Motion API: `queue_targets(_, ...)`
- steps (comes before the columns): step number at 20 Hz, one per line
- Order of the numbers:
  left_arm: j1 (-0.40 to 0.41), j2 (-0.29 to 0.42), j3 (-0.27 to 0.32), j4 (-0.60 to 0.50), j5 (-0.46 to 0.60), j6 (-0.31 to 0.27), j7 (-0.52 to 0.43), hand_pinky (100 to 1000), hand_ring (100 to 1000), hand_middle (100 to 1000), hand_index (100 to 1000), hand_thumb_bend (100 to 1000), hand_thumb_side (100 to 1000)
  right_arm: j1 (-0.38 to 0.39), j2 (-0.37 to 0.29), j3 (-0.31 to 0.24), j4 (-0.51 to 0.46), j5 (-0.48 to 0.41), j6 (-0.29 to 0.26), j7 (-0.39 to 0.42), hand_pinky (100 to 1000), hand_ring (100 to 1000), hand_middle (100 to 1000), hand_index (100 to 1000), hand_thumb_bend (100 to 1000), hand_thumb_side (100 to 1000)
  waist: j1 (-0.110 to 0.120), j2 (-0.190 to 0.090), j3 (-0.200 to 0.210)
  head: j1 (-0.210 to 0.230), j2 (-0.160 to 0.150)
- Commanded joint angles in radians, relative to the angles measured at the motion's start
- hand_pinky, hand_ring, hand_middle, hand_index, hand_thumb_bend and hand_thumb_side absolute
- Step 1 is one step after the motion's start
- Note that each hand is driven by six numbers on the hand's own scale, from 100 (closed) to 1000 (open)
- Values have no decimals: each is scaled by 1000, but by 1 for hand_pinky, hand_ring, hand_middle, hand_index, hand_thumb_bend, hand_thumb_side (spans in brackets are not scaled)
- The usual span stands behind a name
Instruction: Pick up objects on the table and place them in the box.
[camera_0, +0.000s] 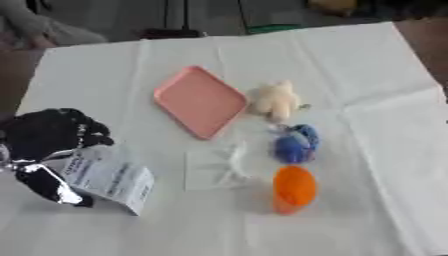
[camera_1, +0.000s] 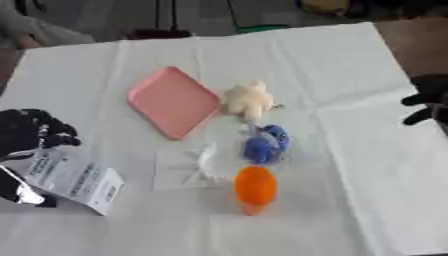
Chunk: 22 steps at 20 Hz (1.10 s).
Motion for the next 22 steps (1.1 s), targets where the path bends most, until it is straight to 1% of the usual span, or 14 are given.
queue_targets(1,-23,12,-7,23,10,-17,-26,792,790,799,890,847,793,-8,-10,-2,-23,-5,-1,3,538,687,760,737,100,905,-2,-10,-2,1,7)
queue_targets(3,-34,5,-17,50,30,-34,-52,788,786,794,883,849,777,-8,-9,-1,-23,-5,0,4,538,687,760,737,100,905,-2,-10,-3,-2,7)
queue_targets(5,-42,0,-23,68,44,-47,-73,779,769,758,837,851,702,-9,-9,0,-23,-5,0,4,538,687,760,737,100,905,-3,-10,-5,-6,7)
queue_targets(7,-48,-4,-26,79,55,-56,-89,776,763,749,826,852,685,-9,-8,0,-23,-5,1,5,538,687,760,737,100,905,-3,-9,-6,-9,7)
queue_targets(8,-49,-4,-27,82,59,-59,-94,753,718,662,741,860,557,-9,-8,0,-23,-5,1,5,538,687,760,737,100,906,-3,-9,-6,-11,8)
queue_targets(9,-49,-6,-29,90,65,-62,-103,737,688,621,701,854,527,-10,-8,0,-23,-5,1,5,538,687,760,737,100,906,-2,-9,-7,-13,8)
queue_targets(10,-51,-7,-29,96,73,-64,-112,732,677,603,685,831,519,-10,-9,0,-23,-5,1,5,538,687,760,737,100,906,-2,-9,-7,-14,8)
queue_targets(11,-53,-8,-27,103,80,-62,-119,713,628,540,627,765,494,-10,-9,0,-23,-5,2,5,538,687,760,737,100,906,-1,-9,-7,-15,8)
queue_targets(14,-55,-9,-24,113,100,-55,-132,708,620,528,616,753,489,-11,-9,0,-23,-6,3,6,538,686,760,737,100,909,-1,-10,-7,-17,7)
queue_targets(15,-54,-10,-22,116,106,-51,-133,687,582,473,561,703,467,-11,-9,0,-23,-6,3,6,538,686,760,737,100,906,0,-10,-6,-18,7)
queue_targets(16,-54,-11,-20,118,114,-47,-134,677,568,454,541,677,454,-11,-9,0,-23,-6,4,6,538,686,760,737,100,906,0,-10,-6,-19,7)
queue_targets(18,-51,-13,-12,119,131,-37,-136,677,568,454,541,677,454,-11,-9,0,-23,-6,4,6,538,686,760,737,100,906,0,-10,-6,-20,6)
queue_targets(19,-52,-16,-1,112,148,-31,-132,663,559,447,535,617,419,-11,-9,-1,-23,-6,4,5,538,686,760,737,100,906,0,-11,-6,-24,6)
queue_targets(22,-56,-14,33,67,217,-8,-130,660,558,447,536,584,399,-10,-9,-2,-23,-6,4,4,538,686,760,737,100,906,-1,-12,-4,-29,6)
